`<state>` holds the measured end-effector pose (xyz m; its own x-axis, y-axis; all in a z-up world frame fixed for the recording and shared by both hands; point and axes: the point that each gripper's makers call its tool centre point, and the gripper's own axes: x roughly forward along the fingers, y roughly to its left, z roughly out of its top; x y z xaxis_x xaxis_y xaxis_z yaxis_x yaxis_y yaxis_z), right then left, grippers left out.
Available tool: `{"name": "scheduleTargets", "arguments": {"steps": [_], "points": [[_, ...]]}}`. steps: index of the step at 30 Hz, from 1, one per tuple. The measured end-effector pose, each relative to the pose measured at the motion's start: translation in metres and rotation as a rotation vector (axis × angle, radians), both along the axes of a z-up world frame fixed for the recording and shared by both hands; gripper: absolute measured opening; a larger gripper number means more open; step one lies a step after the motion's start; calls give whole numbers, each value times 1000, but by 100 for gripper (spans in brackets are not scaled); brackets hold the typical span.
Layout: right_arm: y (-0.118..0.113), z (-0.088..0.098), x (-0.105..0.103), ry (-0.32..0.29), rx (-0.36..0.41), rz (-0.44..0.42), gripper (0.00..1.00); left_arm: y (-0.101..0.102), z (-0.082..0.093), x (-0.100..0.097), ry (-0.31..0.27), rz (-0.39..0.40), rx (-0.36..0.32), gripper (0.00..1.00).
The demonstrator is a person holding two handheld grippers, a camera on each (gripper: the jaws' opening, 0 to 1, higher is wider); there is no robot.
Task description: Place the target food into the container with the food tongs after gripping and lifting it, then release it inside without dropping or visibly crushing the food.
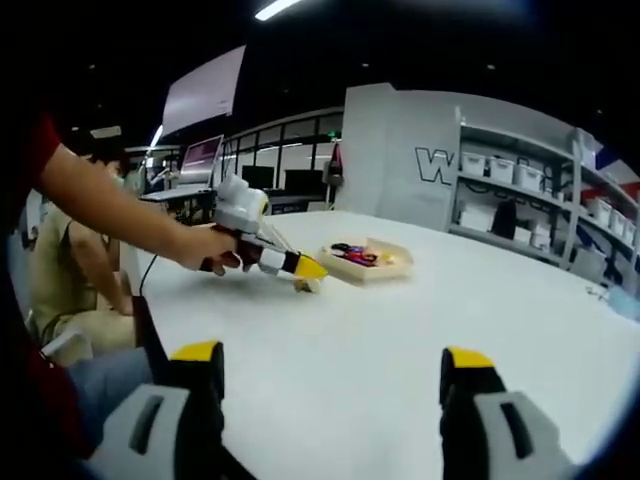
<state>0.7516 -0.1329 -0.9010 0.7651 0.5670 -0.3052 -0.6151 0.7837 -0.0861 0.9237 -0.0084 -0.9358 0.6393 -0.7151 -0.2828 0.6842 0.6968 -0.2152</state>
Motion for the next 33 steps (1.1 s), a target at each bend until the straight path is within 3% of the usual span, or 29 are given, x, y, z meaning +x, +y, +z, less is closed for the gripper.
{"name": "scheduleTargets", "arguments": {"steps": [5, 13, 14, 18, 19, 25, 33], "points": [[-1, 2, 0, -2, 0, -1, 88, 0, 2, 2, 5, -1, 11, 18], [0, 1, 1, 0, -6, -1, 88, 3, 24, 9, -4, -15, 4, 19], [0, 0, 1, 0, -8, 0, 88, 7, 27, 13, -26, -3, 17, 19], [-1, -1, 3, 3, -8, -1, 88, 11, 38, 25, -8, 11, -15, 19], [-1, -2, 3, 5, -9, -2, 88, 12, 42, 29, -36, 22, 5, 19], [-3, -5, 5, 13, -11, -7, 88, 10, 55, 45, -55, 22, 12, 20], [-9, -11, 9, 25, -14, -19, 88, 10, 59, 73, -71, 52, 23, 20]]}}
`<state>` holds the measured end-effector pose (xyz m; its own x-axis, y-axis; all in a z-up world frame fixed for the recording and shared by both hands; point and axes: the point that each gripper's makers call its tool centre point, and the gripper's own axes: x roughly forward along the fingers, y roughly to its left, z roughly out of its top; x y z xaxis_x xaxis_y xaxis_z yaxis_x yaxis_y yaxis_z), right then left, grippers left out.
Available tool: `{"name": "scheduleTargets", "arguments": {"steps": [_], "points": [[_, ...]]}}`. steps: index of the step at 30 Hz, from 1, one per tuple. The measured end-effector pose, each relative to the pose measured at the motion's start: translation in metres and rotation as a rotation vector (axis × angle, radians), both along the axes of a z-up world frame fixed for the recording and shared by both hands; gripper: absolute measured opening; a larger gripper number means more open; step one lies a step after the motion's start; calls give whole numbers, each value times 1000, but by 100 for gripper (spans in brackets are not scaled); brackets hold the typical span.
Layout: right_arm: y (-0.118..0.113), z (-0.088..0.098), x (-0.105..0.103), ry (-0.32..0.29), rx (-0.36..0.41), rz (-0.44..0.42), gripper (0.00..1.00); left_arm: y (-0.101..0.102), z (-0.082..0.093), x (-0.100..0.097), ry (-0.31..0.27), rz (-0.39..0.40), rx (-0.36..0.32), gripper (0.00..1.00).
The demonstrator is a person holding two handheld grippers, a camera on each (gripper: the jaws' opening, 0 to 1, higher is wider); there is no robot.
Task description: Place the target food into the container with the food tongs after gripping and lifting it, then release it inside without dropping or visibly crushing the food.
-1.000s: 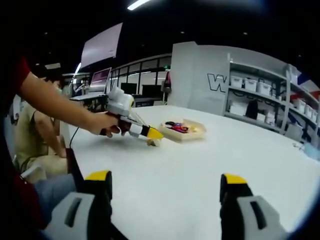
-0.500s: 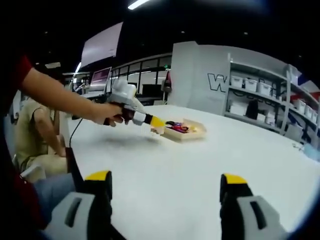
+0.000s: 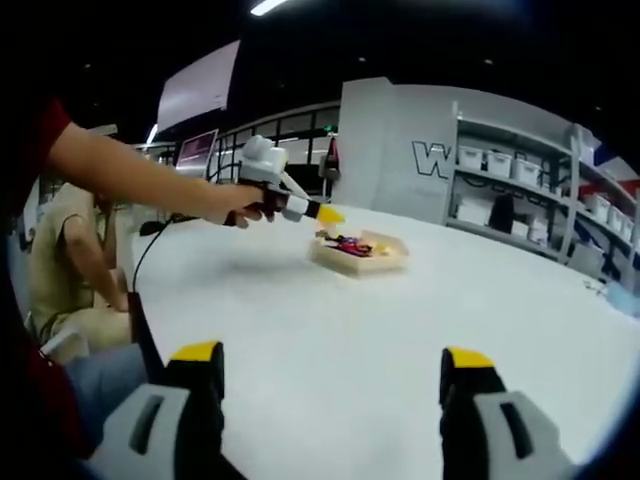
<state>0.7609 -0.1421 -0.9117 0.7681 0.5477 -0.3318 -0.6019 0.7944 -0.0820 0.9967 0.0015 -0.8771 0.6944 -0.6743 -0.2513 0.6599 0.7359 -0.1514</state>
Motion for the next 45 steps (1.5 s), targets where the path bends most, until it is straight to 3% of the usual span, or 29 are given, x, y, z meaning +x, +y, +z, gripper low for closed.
{"name": "scheduleTargets", "arguments": {"steps": [13, 17, 19, 22, 24, 37, 45], "points": [[-9, -9, 8, 20, -4, -18, 88, 3, -4, 22, -43, 37, 43, 21], [-10, -8, 10, 21, -3, -19, 87, 4, 3, 25, -86, 44, 44, 25], [-9, -7, 12, 19, -5, -17, 87, 6, 5, 25, -133, 50, 94, 27], [-7, -8, 12, 18, -8, -12, 87, 6, 11, 20, -122, 54, 34, 28], [-6, -8, 12, 19, -10, -10, 87, 10, 15, 18, -148, 70, 51, 28], [2, 5, 2, -9, -1, -2, 89, 27, 28, -5, -156, 93, 28, 29], [5, 10, -1, -14, 28, -2, 91, 28, 22, -27, -159, 72, 58, 29]]}}
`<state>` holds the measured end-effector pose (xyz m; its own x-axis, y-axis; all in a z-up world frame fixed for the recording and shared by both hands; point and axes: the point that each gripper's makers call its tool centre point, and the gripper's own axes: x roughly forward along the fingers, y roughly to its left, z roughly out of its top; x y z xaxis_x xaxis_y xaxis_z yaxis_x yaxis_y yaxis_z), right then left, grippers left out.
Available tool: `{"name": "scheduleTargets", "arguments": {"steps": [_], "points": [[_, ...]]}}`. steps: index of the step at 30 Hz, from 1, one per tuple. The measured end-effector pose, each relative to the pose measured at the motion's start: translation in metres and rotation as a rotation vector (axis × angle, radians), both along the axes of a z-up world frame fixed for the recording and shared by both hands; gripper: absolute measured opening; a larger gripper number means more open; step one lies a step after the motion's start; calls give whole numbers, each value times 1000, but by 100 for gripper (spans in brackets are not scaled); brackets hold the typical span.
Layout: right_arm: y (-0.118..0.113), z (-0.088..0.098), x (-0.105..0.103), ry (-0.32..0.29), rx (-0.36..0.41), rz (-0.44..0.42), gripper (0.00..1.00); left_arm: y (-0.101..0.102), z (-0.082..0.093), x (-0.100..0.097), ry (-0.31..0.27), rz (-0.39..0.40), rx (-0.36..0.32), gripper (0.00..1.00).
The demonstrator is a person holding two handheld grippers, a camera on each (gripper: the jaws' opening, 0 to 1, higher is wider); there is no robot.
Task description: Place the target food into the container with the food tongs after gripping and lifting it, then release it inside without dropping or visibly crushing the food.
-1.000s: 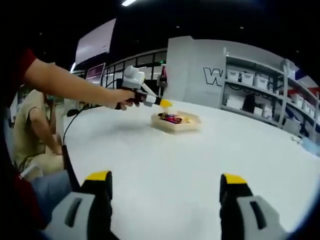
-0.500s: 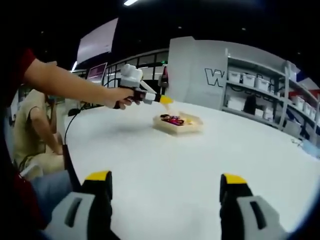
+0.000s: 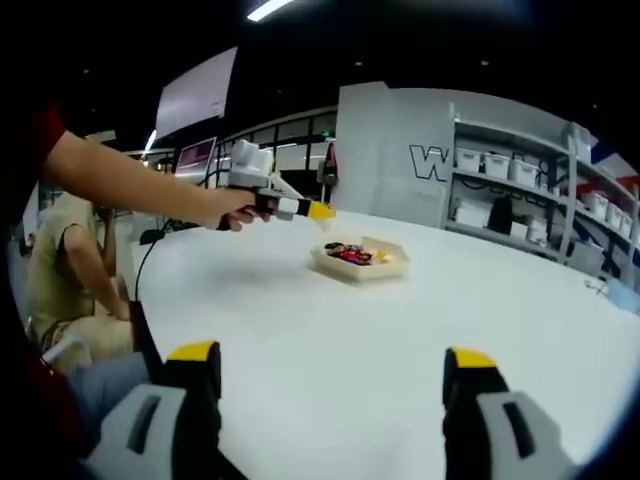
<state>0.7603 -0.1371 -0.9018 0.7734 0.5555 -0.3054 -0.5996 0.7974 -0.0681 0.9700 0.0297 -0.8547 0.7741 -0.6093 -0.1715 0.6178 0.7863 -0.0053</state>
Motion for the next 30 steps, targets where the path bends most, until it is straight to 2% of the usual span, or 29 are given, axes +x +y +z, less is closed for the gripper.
{"name": "scheduleTargets", "arguments": {"steps": [7, 11, 23, 30], "points": [[6, 3, -4, -16, 7, 2, 94, -1, -7, -24, 2, -20, 17, 29], [10, 8, -7, -35, 22, -2, 99, 6, -8, -25, 4, -26, 19, 29], [21, 11, -20, -50, 18, 14, 99, 20, -8, -47, 5, -19, -5, 29], [26, 14, -23, -54, 42, 24, 99, 26, -16, -58, 2, -27, 10, 29]]}}
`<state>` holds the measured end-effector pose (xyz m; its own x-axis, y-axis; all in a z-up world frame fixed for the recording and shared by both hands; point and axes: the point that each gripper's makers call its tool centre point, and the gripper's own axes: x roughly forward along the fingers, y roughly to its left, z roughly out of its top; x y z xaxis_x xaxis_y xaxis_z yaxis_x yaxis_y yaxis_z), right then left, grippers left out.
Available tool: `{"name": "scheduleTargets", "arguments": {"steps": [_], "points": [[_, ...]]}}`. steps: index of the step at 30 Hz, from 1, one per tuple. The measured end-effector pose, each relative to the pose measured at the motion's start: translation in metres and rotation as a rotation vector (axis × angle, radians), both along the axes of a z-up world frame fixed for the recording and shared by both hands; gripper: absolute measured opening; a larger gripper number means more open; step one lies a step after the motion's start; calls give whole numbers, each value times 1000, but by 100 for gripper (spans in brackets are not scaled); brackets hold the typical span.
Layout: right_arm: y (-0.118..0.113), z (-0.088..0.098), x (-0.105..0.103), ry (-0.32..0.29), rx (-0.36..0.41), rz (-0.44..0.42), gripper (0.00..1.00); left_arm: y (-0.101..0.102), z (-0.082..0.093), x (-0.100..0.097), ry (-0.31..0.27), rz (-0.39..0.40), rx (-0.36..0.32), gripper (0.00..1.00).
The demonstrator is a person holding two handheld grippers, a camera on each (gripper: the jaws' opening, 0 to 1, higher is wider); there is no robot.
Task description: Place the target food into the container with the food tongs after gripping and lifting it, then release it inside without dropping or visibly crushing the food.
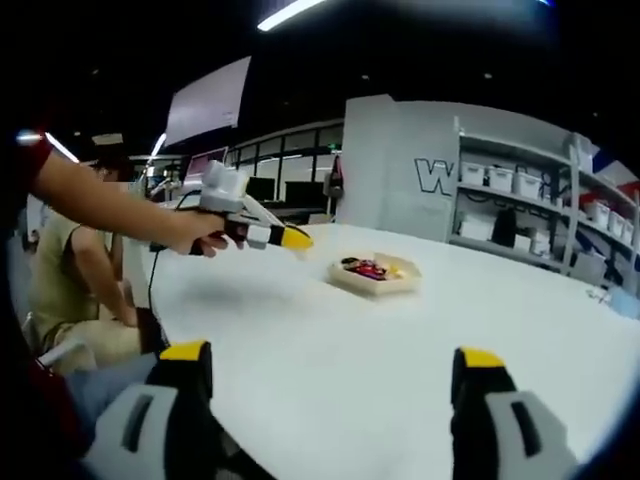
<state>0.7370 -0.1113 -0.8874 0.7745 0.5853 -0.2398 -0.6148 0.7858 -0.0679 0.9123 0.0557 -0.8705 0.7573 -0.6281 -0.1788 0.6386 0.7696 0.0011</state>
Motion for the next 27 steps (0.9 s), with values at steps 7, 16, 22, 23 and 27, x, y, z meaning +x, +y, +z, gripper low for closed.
{"name": "scheduleTargets", "arguments": {"steps": [7, 16, 22, 23, 27], "points": [[1, -1, -5, 8, 4, -1, 99, 0, -5, -9, 11, -28, -4, 29], [5, 3, -3, 8, -3, 12, 99, 0, -7, -32, 15, -37, -43, 29], [13, -1, 1, -1, -32, 28, 99, 3, -14, -50, 10, -33, -24, 29], [14, -2, 2, 2, -32, 31, 98, 2, -14, -52, 15, -37, -34, 29], [19, -5, 7, 2, -57, 46, 95, -3, -10, -65, 1, -43, 11, 29]]}}
